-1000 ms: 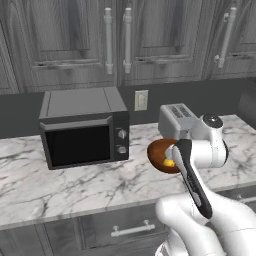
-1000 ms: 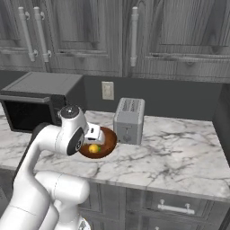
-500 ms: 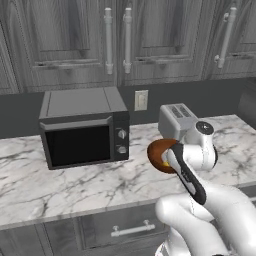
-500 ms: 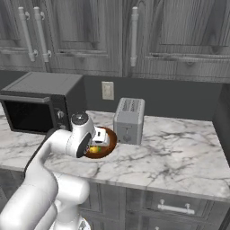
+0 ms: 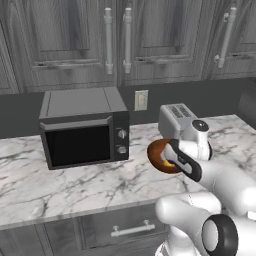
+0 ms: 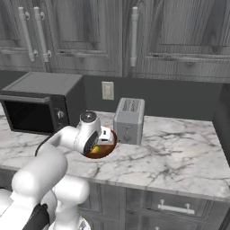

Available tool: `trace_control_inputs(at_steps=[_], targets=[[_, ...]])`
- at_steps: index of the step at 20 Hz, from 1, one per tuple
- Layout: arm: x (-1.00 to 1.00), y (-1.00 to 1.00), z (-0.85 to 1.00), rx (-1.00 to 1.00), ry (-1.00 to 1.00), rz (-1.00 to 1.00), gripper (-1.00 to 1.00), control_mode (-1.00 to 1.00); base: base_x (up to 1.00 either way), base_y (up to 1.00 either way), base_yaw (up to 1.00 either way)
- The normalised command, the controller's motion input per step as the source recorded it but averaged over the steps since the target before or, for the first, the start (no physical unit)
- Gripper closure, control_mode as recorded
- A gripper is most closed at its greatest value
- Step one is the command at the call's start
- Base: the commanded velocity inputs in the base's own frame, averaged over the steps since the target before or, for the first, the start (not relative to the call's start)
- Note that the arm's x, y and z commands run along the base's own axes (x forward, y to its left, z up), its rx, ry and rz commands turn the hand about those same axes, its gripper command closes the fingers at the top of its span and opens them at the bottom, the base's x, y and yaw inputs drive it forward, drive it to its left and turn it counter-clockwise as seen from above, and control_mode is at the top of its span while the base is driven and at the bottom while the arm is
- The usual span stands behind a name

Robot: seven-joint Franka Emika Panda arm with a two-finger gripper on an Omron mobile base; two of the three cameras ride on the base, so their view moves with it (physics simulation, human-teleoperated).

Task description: Take the lemon wedge, broccoli, and lemon from the freezer and place them in the bowl on the counter.

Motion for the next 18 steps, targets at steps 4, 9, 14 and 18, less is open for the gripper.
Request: trace_control_inputs(at_steps=[4, 9, 14, 18], targets=[[0.10, 0.00, -0.34, 0.00, 0.07, 0.00, 1.00, -1.00, 0.00, 0.00, 0.00], [0.06, 0.00, -0.01, 0.00, 0.00, 0.00, -1.00, -1.00, 0.00, 0.00, 0.00], [0.00, 0.00, 0.00, 0.00, 0.00, 0.00, -1.00, -1.00, 0.00, 0.00, 0.00], [-0.16, 0.00, 0.03, 0.00, -0.01, 0.00, -1.00, -1.00, 0.00, 0.00, 0.00]])
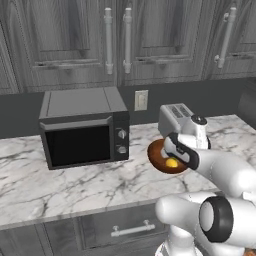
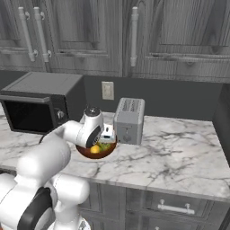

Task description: Take the lemon wedge, broccoli, and lemon from the freezer and place them in the bowl on the counter.

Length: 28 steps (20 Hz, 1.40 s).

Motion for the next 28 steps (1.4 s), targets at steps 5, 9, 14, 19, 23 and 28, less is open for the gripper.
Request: trace_control_inputs(at_steps=[5, 9, 14, 19, 23, 28], targets=[[-0.40, 0.00, 0.28, 0.00, -0.03, 0.00, -1.00, -1.00, 0.00, 0.00, 0.00], [-0.46, 0.07, 0.45, 0.00, 0.00, -0.02, -1.00, -1.00, 0.00, 0.00, 0.00], [-0.66, 0.12, 0.42, 0.00, -0.01, 0.00, -1.00, -1.00, 0.00, 0.00, 0.00], [-0.47, 0.28, 0.47, 0.00, -0.04, 0.00, -1.00, -1.00, 0.00, 0.00, 0.00], [-0.22, 0.14, 0.60, 0.00, -0.01, -0.04, -1.00, -1.00, 0.00, 0.00, 0.00], [-0.52, 0.00, 0.45, 0.00, 0.00, -0.10, -1.00, -1.00, 0.00, 0.00, 0.00]])
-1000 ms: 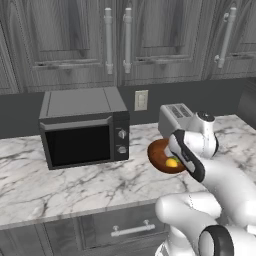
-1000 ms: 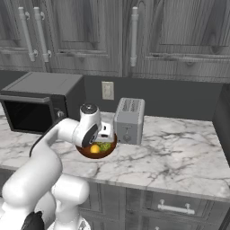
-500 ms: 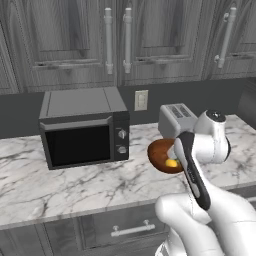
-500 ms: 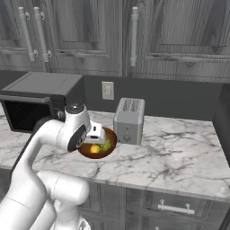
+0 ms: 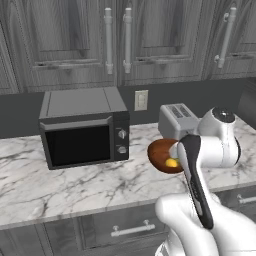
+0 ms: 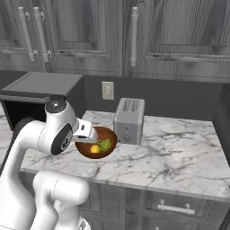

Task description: Take the lemon wedge, broccoli, and lemon from the freezer and place them in the bowl on the counter.

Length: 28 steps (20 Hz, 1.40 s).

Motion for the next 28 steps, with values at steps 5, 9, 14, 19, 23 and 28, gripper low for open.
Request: trace_control_inputs(at_steps=[5, 9, 14, 19, 23, 28], targets=[[-0.49, 0.00, 0.41, 0.00, 0.00, -0.05, -1.00, -1.00, 0.00, 0.00, 0.00], [-0.71, -0.02, 0.37, 0.00, 0.00, 0.00, -1.00, -1.00, 0.00, 0.00, 0.00], [-0.62, -0.01, 0.45, 0.00, -0.11, 0.00, -1.00, -1.00, 0.00, 0.00, 0.00], [-0.20, 0.00, 0.44, 0.00, -0.09, 0.00, -1.00, -1.00, 0.00, 0.00, 0.00], [-0.12, 0.01, 0.35, 0.00, 0.00, 0.00, -1.00, -1.00, 0.00, 0.00, 0.00], [-0.04, 0.00, 0.09, 0.00, 0.00, 0.00, -1.00, 1.00, -0.20, 0.00, 0.00]])
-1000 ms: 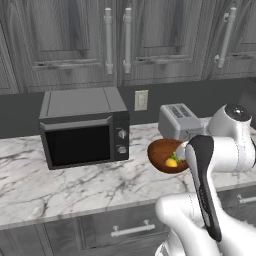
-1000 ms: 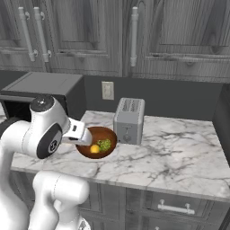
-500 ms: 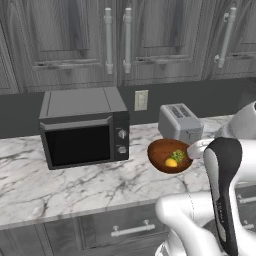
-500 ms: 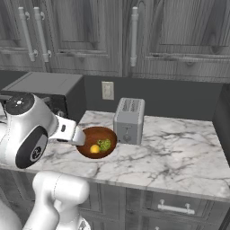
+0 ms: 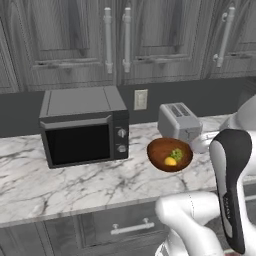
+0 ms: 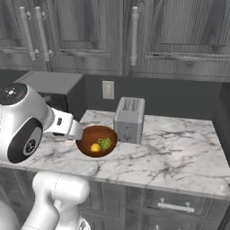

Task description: Take the lemon wedge, broccoli, and lemon from the freezer and place them in the bowl on the counter.

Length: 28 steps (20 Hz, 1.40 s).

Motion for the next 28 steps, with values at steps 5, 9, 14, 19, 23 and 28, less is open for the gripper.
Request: trace_control_inputs(at_steps=[5, 9, 14, 19, 23, 28], targets=[[0.00, 0.00, 0.00, 0.00, 0.00, 0.00, -1.00, 1.00, -1.00, 0.42, 0.10], [0.00, 0.00, 0.00, 0.00, 0.00, 0.00, -1.00, 1.00, -0.34, 0.86, 0.74], [0.00, 0.00, 0.00, 0.00, 0.00, 0.00, -1.00, 1.00, -0.15, 0.44, 0.95], [0.00, 0.00, 0.00, 0.00, 0.00, 0.00, -1.00, 1.00, -0.06, 0.26, 0.98], [0.00, 0.00, 0.00, 0.00, 0.00, 0.00, -1.00, 1.00, 0.00, 0.07, 0.93], [0.00, 0.00, 0.00, 0.00, 0.00, 0.00, -1.00, 1.00, 0.12, 0.00, 0.94]])
